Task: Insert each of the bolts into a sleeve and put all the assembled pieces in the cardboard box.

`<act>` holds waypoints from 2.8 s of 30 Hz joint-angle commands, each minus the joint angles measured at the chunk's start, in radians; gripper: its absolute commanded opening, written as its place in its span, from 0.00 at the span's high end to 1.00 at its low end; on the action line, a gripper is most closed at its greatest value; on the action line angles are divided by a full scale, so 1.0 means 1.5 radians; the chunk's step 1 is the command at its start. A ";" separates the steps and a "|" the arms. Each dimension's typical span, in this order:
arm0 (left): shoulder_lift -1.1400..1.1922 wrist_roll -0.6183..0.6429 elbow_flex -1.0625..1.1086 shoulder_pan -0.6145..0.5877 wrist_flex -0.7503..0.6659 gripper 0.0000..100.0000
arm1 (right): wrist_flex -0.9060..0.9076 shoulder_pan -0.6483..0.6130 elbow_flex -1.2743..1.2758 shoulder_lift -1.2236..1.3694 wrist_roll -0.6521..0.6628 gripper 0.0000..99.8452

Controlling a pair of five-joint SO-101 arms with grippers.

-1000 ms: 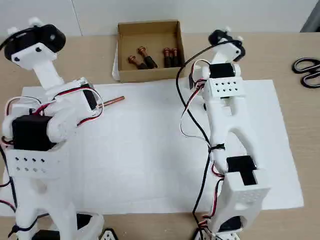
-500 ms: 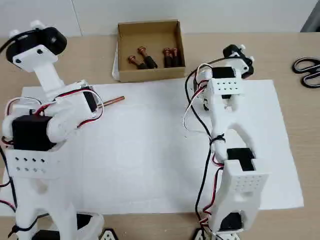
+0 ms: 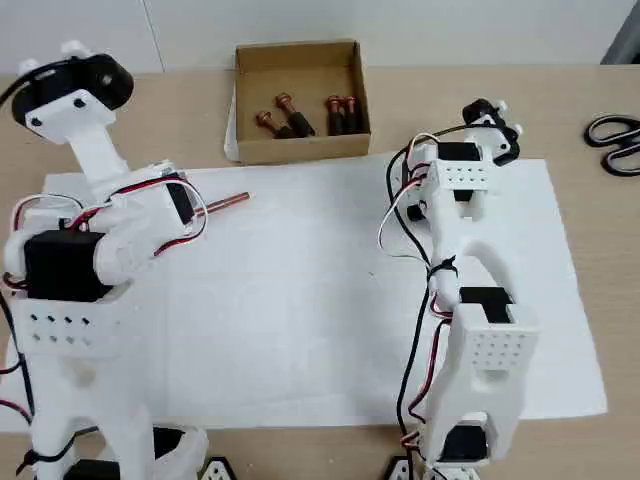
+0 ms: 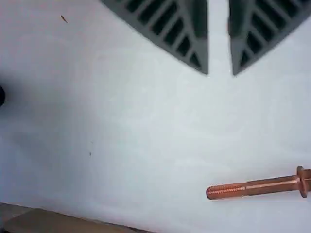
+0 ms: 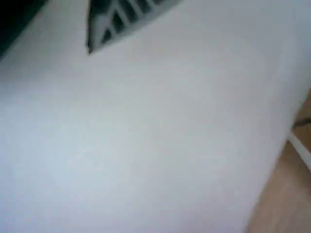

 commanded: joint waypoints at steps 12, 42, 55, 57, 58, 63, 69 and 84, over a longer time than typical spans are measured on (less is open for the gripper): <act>-0.013 -0.001 -0.004 0.001 -0.001 0.98 | 0.018 -0.005 -0.023 -0.011 -0.003 0.72; -0.017 -0.002 -0.004 0.001 0.002 0.98 | 0.077 -0.031 -0.099 -0.030 -0.020 0.72; -0.018 -0.002 -0.004 0.001 0.003 0.98 | 0.055 -0.027 -0.100 0.005 -0.020 0.72; -0.018 -0.002 -0.004 0.001 0.003 0.98 | 0.055 -0.027 -0.099 0.006 -0.021 0.72; -0.018 -0.002 -0.004 0.001 0.003 0.98 | 0.056 -0.027 -0.099 0.006 -0.021 0.72; -0.018 -0.002 -0.004 0.001 0.003 0.98 | 0.050 -0.026 -0.099 0.006 -0.021 0.72; -0.018 -0.002 -0.004 0.001 0.003 0.98 | 0.050 -0.026 -0.099 0.010 -0.036 0.72; -0.018 -0.001 -0.004 0.001 0.003 0.98 | 0.055 -0.026 -0.102 0.039 -0.035 0.97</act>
